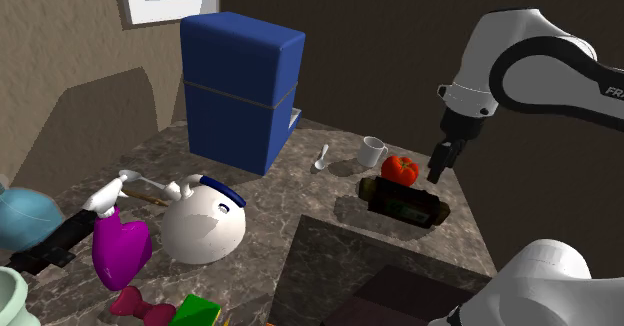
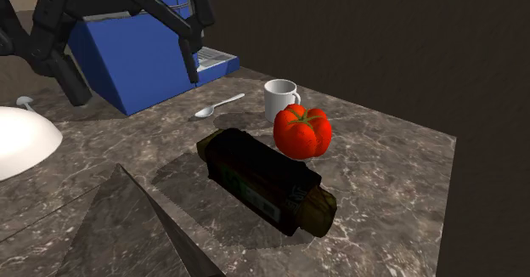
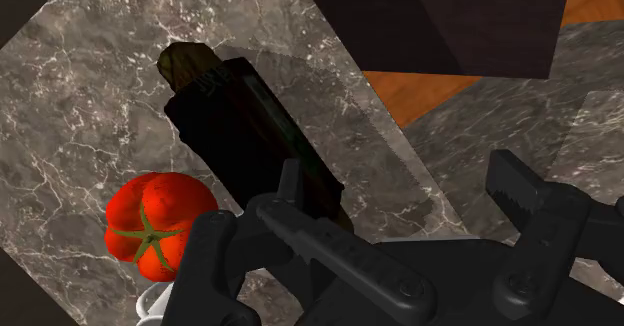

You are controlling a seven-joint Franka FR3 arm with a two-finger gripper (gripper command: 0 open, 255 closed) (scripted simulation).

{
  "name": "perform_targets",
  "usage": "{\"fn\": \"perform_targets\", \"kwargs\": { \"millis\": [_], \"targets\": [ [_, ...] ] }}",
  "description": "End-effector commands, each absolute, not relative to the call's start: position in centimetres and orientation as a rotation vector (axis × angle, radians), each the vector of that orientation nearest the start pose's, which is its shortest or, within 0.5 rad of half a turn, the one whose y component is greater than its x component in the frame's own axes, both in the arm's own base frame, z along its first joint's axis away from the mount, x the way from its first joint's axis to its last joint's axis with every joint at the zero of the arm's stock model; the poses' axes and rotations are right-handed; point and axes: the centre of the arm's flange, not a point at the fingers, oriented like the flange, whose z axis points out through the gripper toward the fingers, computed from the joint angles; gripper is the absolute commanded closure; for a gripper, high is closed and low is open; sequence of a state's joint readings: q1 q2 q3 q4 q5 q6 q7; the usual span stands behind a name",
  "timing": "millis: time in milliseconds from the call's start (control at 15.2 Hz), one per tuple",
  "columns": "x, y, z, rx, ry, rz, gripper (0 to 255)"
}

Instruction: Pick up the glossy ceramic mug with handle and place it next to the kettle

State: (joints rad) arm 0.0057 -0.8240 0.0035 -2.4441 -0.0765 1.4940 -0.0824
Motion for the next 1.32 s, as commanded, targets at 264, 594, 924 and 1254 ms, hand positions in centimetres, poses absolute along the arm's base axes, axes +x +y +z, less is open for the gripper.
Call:
{"fn": "perform_targets", "kwargs": {
  "millis": [264,594,924,1254],
  "targets": [
    [31.9,-3.4,53.1,-3.205,-0.171,0.167,0],
    [36.3,-6.8,50.2,-3.203,-0.205,0.116,0],
    [40.8,-10.1,47.4,-3.2,-0.239,0.065,0],
    [45.5,-13.3,44.7,-3.196,-0.273,0.014,0]
  ]
}}
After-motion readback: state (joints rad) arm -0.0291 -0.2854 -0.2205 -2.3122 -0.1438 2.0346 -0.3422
